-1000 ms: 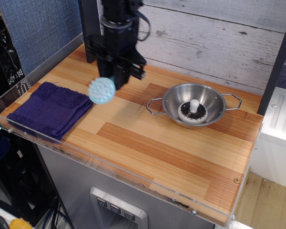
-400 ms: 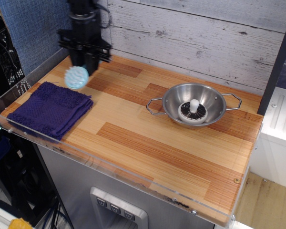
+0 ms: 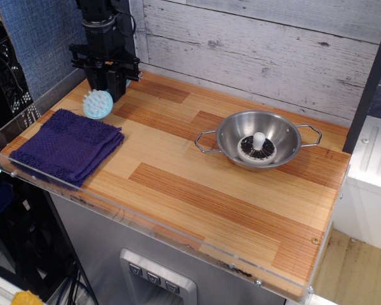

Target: Move the spatula to the left side of the pot in the table.

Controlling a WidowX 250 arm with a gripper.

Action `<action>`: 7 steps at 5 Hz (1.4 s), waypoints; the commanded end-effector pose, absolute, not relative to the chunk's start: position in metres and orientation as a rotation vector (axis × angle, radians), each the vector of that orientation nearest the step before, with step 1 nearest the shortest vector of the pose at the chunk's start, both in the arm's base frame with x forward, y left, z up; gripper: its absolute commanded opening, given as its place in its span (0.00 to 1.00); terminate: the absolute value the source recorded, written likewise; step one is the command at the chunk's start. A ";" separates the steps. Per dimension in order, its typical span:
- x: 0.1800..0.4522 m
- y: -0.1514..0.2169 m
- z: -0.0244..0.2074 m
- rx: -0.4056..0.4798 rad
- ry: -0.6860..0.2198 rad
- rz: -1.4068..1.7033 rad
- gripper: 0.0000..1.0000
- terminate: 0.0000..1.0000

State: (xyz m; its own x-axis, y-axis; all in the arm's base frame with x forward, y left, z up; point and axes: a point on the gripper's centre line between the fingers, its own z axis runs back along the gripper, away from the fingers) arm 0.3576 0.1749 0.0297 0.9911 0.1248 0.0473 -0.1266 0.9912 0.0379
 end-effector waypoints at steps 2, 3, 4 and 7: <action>0.387 0.105 0.053 0.076 -0.198 -0.043 0.00 0.00; 0.386 0.098 0.050 0.068 -0.154 -0.025 1.00 0.00; 0.383 0.098 0.054 0.071 -0.131 -0.024 1.00 0.00; 0.355 0.080 0.133 0.080 -0.199 -0.022 1.00 0.00</action>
